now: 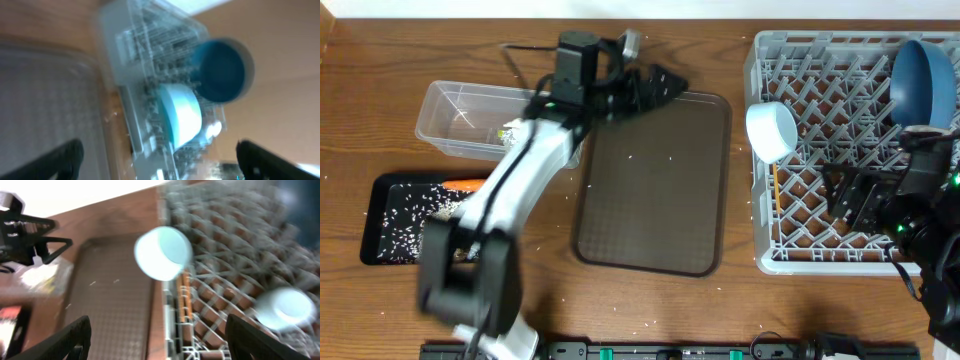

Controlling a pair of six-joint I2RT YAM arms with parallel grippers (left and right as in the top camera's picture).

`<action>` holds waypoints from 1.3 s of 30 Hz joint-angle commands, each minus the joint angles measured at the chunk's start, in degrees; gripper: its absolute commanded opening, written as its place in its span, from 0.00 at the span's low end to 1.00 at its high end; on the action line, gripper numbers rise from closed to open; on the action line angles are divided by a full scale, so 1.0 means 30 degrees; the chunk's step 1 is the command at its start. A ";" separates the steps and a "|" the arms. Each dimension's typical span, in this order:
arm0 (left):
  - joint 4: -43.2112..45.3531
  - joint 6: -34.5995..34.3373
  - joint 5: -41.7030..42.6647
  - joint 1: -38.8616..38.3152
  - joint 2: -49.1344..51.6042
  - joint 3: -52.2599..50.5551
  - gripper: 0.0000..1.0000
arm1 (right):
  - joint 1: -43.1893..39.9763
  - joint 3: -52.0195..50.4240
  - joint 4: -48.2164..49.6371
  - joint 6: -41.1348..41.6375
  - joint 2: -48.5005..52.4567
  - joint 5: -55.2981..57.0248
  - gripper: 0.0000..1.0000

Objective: Sort waste into correct bins and load items into the dishwasher rack

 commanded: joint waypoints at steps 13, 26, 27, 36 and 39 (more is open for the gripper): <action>-1.7566 0.9253 -1.6823 0.0138 -1.2939 0.0168 0.98 | 0.0321 0.0138 0.0124 -0.0240 -0.0517 -0.4437 0.99; -1.8003 0.9245 -1.6779 0.0138 -1.4003 0.0168 0.98 | 0.0321 0.0138 -0.0874 -0.0248 -0.0510 -0.4415 0.99; -1.7996 0.9245 -1.6779 0.0138 -1.3981 0.0168 0.98 | 0.0357 0.0138 -0.0874 -0.0248 -0.0481 -0.4422 0.99; -1.8003 0.9245 -1.6779 0.0138 -1.3879 0.0168 0.98 | 0.1421 0.0124 -0.1749 -0.6368 -0.0561 -0.3570 0.99; -1.8003 0.9245 -1.6779 0.0138 -1.3879 0.0168 0.98 | 0.2754 0.0095 -0.1741 -0.9515 -0.0605 -0.3555 0.99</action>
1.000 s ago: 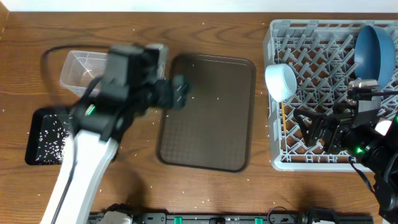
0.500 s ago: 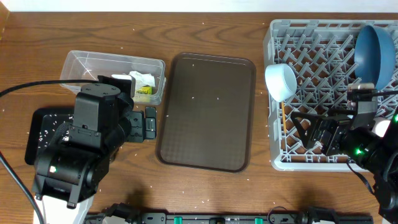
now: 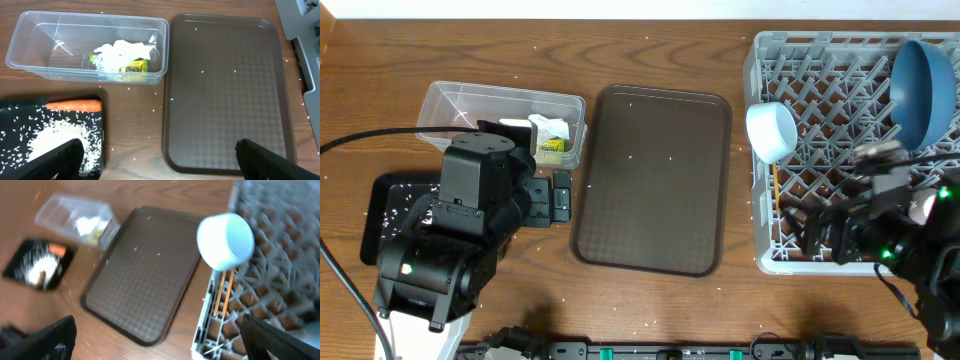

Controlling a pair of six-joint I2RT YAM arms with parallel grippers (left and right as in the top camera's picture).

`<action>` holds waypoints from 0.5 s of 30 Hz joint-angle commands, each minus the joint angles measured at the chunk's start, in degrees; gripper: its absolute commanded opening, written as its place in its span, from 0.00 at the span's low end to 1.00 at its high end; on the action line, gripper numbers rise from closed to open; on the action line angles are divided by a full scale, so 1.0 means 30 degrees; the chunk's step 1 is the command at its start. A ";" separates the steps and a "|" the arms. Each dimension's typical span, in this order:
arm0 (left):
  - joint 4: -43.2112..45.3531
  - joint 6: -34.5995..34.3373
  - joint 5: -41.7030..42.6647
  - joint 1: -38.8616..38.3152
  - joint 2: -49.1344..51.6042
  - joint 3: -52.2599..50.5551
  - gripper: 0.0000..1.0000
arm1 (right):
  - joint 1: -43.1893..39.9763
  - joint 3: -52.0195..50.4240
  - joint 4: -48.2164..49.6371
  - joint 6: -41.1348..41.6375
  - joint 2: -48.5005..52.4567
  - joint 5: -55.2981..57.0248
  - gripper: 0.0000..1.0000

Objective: Sort waste into correct bins and load items into the dishwasher rack

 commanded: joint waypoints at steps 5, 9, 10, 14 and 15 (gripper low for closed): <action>0.0000 0.0321 -0.0284 0.0102 0.0073 0.0066 0.98 | 0.3541 -0.0189 0.1100 -0.8575 -0.0328 0.0197 0.99; 0.0000 0.0321 -0.0284 0.0102 0.0073 0.0066 0.98 | 0.3963 -0.1457 0.3060 -1.0214 -0.1290 0.0437 0.99; 0.0000 0.0321 -0.0284 0.0102 0.0073 0.0066 0.98 | 0.3891 -0.2164 0.3854 -1.0193 -0.1756 0.0430 0.99; 0.0000 0.0321 -0.0284 0.0102 0.0073 0.0066 0.98 | 0.3592 -0.5515 0.6186 -1.0171 -0.3708 -0.0124 0.99; 0.0000 0.0321 -0.0284 0.0102 0.0073 0.0066 0.98 | 0.3555 -0.6601 0.6761 -1.0142 -0.4350 -0.0386 0.99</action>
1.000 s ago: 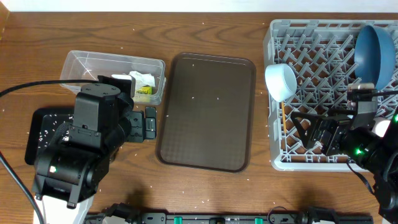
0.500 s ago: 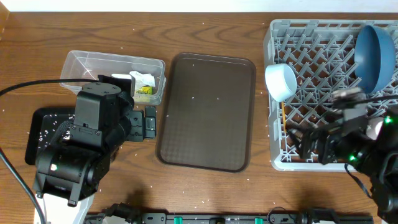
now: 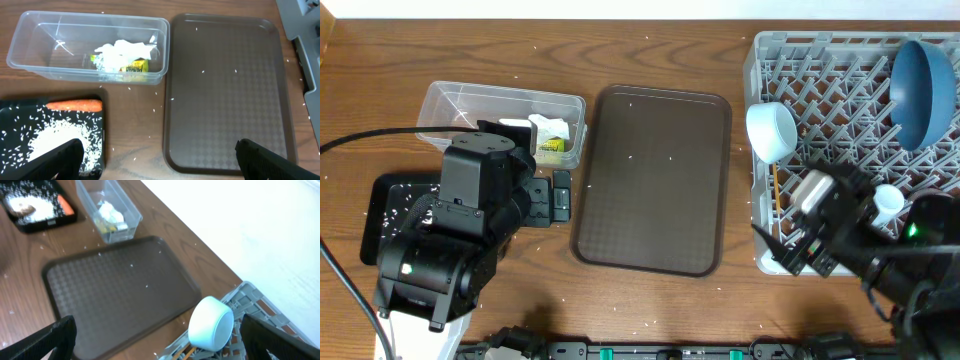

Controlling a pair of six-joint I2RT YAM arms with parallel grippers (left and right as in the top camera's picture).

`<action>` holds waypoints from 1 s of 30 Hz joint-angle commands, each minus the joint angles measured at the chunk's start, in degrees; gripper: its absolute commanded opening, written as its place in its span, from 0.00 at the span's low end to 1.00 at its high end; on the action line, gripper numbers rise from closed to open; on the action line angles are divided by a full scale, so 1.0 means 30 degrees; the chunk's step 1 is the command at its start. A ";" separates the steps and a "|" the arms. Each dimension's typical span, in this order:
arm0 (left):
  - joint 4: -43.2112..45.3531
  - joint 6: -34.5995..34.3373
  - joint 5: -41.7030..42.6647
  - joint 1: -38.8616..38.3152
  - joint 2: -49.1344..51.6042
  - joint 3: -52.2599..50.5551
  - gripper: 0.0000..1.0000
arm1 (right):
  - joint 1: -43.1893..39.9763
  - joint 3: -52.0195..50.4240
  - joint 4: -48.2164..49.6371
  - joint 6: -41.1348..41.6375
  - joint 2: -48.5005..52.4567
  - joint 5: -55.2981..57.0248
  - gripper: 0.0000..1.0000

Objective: Sort waste into correct bins and load items into the dishwasher rack

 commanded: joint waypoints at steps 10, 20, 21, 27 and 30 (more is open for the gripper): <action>-0.0007 0.0321 -0.0233 0.0102 0.0058 0.0066 0.98 | -0.0306 -1.1322 0.3956 -0.0685 -0.7861 -0.1188 0.99; -0.0007 0.0321 -0.0233 0.0102 0.0058 0.0066 0.98 | -0.0321 -1.7806 0.7941 0.0750 -1.3413 -0.1297 0.99; -0.0007 0.0321 -0.0233 0.0102 0.0058 0.0066 0.98 | -0.0321 -1.8353 0.8786 0.1086 -1.3391 -0.1304 0.99; -0.0007 0.0321 -0.0233 0.0102 0.0058 0.0066 0.98 | -0.0321 -1.8870 1.0695 0.1836 -1.3515 -0.0976 0.99; -0.0007 0.0321 -0.0233 0.0102 0.0058 0.0066 0.98 | -0.0321 -1.9263 1.2619 0.2856 -1.3515 -0.0918 0.99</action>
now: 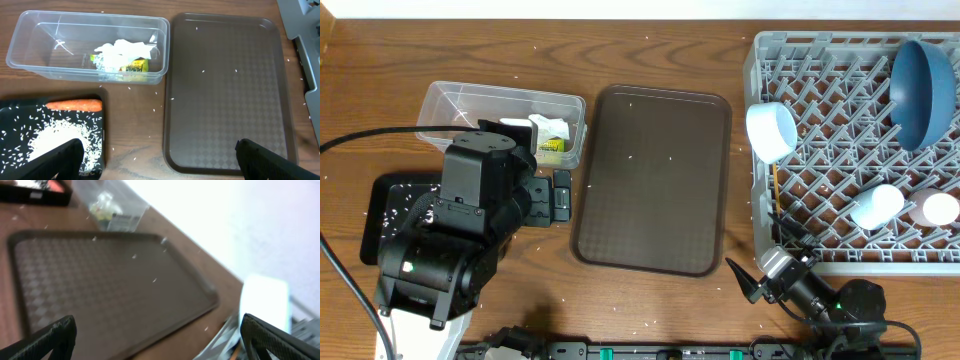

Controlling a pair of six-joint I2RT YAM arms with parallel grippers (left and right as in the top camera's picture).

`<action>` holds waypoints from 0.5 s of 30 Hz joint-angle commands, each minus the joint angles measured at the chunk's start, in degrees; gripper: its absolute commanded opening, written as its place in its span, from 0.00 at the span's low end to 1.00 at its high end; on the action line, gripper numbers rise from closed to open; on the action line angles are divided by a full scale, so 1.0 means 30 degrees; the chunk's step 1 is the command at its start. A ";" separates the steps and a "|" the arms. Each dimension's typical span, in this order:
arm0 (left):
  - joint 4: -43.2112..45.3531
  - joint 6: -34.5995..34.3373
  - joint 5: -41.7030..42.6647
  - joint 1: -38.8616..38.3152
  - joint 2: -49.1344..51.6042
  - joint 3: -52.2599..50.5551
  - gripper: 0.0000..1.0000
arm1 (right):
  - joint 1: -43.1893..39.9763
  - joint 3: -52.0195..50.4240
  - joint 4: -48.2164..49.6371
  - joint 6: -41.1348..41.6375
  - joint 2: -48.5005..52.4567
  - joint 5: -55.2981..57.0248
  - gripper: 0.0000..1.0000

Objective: Sort waste into correct bins and load items into the dishwasher rack

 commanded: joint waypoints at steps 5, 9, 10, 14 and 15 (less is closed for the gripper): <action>0.0000 0.0313 -0.0226 0.0102 -0.0015 0.0066 0.98 | -0.0182 -0.1902 0.4962 0.5122 -0.0182 0.1909 0.99; 0.0000 0.0313 -0.0226 0.0102 -0.0015 0.0066 0.98 | -0.0175 -0.1858 0.4809 0.5952 -0.0182 0.2681 0.99; 0.0000 0.0313 -0.0226 0.0102 -0.0015 0.0066 0.98 | -0.0175 -0.1858 0.4809 0.5960 -0.0175 0.2914 0.99; 0.0000 0.0313 -0.0226 0.0102 -0.0015 0.0066 0.98 | -0.0175 -0.1858 0.4779 0.5952 -0.0175 0.3279 0.99; 0.0000 0.0313 -0.0226 0.0102 -0.0015 0.0066 0.98 | -0.0175 -0.1858 0.4619 0.5945 -0.0175 0.3286 0.99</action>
